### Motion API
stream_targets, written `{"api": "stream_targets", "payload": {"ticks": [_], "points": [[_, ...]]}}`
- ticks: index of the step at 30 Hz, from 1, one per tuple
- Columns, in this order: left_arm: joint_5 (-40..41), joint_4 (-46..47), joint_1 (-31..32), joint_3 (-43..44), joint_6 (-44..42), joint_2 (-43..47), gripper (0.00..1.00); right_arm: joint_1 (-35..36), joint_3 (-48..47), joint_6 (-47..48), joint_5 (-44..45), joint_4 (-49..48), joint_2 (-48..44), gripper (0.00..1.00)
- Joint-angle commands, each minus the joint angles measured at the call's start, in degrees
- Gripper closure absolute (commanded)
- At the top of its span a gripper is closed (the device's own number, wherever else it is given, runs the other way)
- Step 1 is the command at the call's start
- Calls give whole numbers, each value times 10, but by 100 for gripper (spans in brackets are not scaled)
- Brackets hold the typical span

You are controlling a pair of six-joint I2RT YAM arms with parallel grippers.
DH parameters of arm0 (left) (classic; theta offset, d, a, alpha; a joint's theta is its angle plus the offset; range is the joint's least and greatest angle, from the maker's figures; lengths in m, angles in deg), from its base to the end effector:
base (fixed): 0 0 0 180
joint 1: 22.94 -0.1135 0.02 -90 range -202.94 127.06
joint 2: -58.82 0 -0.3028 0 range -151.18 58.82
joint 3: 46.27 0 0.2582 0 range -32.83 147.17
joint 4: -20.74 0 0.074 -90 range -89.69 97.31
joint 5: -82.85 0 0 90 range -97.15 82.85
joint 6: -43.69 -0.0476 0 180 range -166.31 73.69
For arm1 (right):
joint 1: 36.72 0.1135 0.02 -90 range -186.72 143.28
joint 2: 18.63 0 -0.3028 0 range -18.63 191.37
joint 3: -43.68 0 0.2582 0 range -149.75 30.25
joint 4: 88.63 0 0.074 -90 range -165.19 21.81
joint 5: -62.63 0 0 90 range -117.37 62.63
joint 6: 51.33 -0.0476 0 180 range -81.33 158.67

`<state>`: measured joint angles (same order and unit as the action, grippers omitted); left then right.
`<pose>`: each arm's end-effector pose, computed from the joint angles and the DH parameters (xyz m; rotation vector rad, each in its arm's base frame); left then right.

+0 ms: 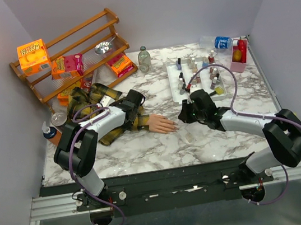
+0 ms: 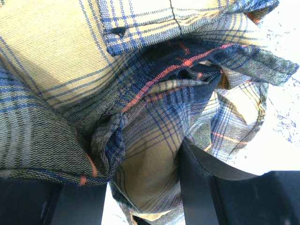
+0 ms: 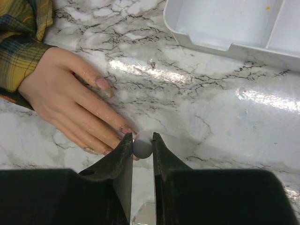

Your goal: Paint the nails

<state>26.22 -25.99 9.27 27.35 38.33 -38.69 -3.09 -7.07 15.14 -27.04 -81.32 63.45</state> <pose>0.2960 -0.1556 0.2018 -1.2070 2.1645 0.0284 0.2448 0.1625 0.2032 -0.1992 2.2907 0.5231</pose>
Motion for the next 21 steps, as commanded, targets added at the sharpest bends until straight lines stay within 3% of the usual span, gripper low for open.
{"api": "stream_targets", "payload": {"ticks": [1,9,21], "points": [[-8,1,-7,-16,-11,-1,52,-1,8,5,28,12,-36,99],[-8,1,-7,-16,-11,-1,51,-1,13,18,-29,-29,-68,99],[-8,1,-7,-16,-11,0,51,-1,7,19,-74,-49,-44,99]]}}
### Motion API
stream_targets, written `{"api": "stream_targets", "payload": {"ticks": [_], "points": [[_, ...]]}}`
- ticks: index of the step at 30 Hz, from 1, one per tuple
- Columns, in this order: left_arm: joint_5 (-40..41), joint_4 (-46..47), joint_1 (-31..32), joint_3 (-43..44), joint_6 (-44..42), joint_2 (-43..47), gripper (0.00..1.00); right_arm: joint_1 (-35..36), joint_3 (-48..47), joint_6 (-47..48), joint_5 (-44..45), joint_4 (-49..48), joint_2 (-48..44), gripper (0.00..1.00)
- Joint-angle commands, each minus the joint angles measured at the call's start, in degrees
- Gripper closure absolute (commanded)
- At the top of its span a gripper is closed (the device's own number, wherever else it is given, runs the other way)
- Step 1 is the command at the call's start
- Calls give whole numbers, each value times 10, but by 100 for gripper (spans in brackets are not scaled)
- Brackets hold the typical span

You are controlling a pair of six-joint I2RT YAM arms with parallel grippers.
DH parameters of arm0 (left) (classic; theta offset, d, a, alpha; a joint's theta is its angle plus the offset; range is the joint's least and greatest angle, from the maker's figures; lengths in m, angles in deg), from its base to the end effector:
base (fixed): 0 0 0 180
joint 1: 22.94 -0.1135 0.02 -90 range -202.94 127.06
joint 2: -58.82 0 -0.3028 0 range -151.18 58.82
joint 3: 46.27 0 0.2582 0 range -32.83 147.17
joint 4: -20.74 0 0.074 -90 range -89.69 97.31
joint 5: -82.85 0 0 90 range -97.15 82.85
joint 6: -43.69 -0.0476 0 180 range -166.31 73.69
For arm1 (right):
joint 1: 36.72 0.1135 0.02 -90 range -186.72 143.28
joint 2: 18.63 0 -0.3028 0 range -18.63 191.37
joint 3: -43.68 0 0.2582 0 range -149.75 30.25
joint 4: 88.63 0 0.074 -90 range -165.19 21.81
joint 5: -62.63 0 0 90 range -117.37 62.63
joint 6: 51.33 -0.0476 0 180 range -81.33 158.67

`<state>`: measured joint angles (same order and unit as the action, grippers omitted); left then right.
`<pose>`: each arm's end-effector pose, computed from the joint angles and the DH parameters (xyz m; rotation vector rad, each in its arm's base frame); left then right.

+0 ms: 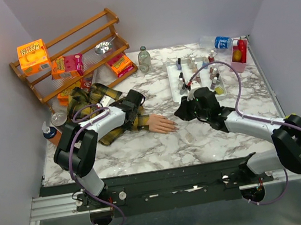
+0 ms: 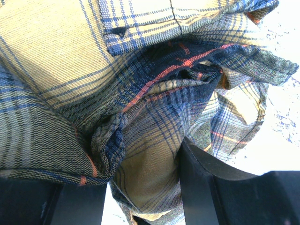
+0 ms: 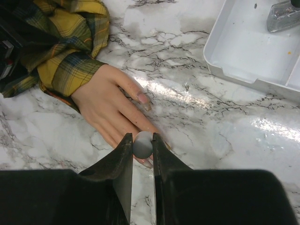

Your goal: Paint the nails

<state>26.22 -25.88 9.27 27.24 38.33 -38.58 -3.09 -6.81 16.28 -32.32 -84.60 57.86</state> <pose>0.2957 -0.1554 0.2020 -1.2072 2.1634 0.0263 0.2362 0.1621 0.2340 -0.2658 2.1501 0.6695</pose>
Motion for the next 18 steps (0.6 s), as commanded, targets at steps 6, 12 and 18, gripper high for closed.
{"api": "stream_targets", "payload": {"ticks": [6,12,18], "points": [[-9,0,-7,-15,-11,-2,52,-1,-2,5,-15,-8,33,99],[-9,0,-7,-15,-11,-1,52,-1,-7,6,-8,-3,45,99],[-10,0,-7,-15,-11,-2,51,-1,-11,5,-2,0,53,99]]}}
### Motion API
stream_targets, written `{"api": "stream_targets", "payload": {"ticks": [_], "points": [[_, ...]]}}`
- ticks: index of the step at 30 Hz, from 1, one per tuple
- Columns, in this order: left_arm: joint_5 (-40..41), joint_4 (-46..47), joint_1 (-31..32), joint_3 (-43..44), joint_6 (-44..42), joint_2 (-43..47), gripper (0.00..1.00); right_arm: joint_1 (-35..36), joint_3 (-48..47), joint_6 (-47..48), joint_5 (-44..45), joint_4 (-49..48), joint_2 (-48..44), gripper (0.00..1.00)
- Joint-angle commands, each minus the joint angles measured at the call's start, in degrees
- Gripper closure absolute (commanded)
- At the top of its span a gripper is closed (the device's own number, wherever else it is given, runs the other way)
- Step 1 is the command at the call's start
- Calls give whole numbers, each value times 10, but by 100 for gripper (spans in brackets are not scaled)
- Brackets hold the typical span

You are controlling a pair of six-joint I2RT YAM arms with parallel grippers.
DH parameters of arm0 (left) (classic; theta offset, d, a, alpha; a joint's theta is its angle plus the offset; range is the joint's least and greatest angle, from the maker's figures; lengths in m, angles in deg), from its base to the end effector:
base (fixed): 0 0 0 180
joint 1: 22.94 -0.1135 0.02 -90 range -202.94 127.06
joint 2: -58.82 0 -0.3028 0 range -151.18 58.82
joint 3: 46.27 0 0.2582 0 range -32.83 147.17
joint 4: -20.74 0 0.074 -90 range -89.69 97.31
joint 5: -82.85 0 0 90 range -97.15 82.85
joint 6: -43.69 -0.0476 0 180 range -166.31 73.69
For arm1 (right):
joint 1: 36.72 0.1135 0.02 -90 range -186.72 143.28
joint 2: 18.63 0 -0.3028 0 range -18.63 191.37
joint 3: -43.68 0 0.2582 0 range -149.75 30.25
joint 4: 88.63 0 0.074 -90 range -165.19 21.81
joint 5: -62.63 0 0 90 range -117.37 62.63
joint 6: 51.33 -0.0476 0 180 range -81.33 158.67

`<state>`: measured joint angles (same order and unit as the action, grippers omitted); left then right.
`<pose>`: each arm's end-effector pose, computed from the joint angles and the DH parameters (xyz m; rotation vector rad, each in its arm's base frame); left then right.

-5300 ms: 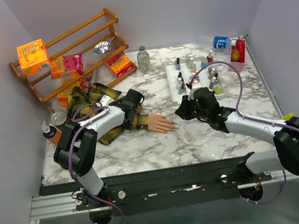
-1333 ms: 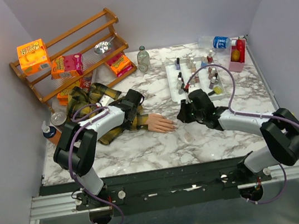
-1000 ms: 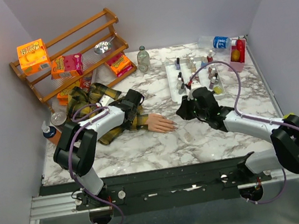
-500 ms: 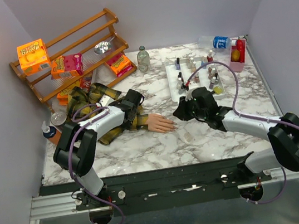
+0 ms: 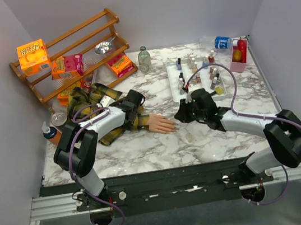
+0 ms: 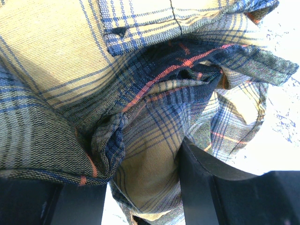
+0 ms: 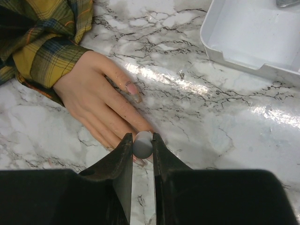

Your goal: Paint the nails

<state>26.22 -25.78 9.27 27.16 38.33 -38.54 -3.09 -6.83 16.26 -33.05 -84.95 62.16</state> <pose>0.2956 -0.1553 0.2019 -1.2073 2.1627 0.0251 0.2432 0.1674 0.2144 -0.2775 2.2206 0.6572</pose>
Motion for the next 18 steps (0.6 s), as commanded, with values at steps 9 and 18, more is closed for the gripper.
{"api": "stream_targets", "payload": {"ticks": [9,18], "points": [[-9,-1,-7,-15,-11,0,52,-2,-15,6,7,7,21,99],[-9,-1,-7,-15,-11,-1,52,-1,-19,7,14,10,26,99]]}}
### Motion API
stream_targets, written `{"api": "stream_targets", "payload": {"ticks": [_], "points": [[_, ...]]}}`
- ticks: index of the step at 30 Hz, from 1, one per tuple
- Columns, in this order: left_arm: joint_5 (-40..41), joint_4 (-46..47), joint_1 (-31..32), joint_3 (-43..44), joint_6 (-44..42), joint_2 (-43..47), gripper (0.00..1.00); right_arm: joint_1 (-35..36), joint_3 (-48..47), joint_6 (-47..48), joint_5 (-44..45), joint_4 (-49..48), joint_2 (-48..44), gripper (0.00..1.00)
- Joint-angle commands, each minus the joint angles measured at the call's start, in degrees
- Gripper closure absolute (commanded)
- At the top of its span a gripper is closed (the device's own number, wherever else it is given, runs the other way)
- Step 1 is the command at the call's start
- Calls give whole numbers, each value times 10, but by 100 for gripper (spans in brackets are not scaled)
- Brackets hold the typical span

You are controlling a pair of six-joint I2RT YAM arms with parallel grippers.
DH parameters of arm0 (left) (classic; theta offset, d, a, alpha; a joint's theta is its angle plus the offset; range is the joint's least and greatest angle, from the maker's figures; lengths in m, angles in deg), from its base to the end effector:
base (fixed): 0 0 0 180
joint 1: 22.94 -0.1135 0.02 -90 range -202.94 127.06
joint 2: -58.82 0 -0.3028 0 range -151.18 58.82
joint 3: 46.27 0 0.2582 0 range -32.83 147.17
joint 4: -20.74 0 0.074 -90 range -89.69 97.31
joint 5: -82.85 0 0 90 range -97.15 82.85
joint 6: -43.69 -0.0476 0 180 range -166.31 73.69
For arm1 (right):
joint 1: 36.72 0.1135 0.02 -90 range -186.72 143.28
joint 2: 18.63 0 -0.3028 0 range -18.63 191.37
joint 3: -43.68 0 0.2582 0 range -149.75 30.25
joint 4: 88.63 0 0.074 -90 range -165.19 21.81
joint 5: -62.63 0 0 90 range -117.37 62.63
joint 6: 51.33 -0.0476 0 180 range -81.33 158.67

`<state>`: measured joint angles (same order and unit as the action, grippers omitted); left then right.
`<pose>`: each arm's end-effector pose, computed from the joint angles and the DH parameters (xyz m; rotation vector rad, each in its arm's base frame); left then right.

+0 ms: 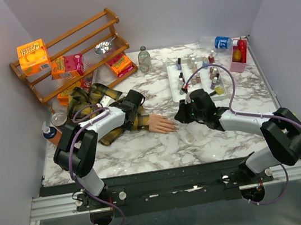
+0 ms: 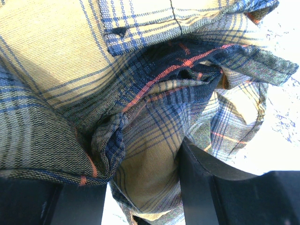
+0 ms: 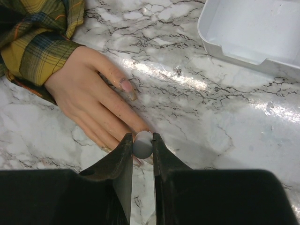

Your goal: Paint the nails

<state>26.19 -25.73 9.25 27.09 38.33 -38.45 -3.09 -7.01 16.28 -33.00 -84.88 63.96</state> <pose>0.2954 -0.1550 0.2021 -1.2079 2.1622 0.0236 0.2462 0.1694 0.2066 -0.2789 2.2501 0.6449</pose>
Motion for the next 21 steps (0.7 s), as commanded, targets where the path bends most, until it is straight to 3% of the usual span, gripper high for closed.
{"api": "stream_targets", "payload": {"ticks": [1,21], "points": [[-10,-1,-7,-14,-11,-2,51,-1,-19,7,14,10,9,99],[-9,-1,-7,-15,-11,-1,52,-1,-8,2,29,26,8,99]]}}
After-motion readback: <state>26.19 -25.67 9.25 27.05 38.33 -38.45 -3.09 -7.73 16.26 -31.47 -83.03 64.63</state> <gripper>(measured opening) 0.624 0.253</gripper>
